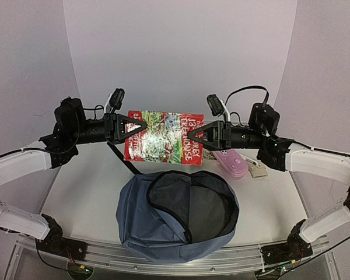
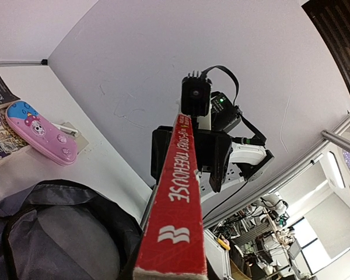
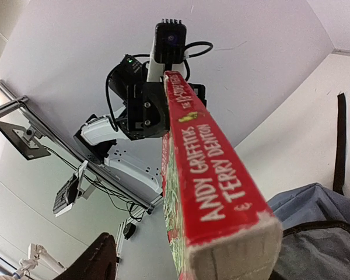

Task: Pack the student bag
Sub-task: Pick up the book from the center of the board, then place the book in the student bag.

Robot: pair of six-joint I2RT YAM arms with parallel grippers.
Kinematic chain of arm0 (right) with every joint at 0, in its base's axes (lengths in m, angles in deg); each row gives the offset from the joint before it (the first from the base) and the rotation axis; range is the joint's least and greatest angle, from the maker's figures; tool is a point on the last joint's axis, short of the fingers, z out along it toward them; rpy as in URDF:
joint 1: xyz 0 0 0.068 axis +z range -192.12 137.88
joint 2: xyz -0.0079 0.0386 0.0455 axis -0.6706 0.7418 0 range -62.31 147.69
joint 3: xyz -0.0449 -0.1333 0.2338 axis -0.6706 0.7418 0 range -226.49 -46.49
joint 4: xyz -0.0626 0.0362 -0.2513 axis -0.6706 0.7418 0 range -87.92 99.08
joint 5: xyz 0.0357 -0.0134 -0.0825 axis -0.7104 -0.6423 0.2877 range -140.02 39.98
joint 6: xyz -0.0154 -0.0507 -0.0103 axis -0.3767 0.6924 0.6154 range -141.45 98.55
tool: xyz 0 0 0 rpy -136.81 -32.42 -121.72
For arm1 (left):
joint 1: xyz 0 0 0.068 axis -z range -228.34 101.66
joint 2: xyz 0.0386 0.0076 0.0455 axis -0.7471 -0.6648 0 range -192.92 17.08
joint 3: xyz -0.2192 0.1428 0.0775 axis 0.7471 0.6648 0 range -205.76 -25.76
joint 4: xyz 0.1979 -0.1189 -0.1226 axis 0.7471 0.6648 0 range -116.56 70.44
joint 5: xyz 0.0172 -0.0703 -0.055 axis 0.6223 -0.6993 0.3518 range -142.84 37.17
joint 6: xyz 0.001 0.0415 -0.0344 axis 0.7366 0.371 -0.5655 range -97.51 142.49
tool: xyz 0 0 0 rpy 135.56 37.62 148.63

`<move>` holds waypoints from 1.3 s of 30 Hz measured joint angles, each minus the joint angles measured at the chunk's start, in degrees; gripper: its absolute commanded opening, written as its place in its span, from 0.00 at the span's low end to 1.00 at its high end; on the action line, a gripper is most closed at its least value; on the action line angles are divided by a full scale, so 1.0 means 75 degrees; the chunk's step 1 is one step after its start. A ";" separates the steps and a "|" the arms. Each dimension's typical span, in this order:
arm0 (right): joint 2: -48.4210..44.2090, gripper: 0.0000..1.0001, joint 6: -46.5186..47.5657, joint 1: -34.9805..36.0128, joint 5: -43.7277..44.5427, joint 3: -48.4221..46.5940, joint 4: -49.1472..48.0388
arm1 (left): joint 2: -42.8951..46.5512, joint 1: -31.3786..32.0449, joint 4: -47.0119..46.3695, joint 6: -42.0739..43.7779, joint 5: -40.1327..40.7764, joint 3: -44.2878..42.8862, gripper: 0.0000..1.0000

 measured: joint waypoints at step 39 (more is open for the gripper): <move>-0.1367 0.00 0.1652 -0.1309 0.3798 -0.1110 0.7053 | -0.1591 0.1148 0.2927 -0.1321 0.2026 0.1540 0.88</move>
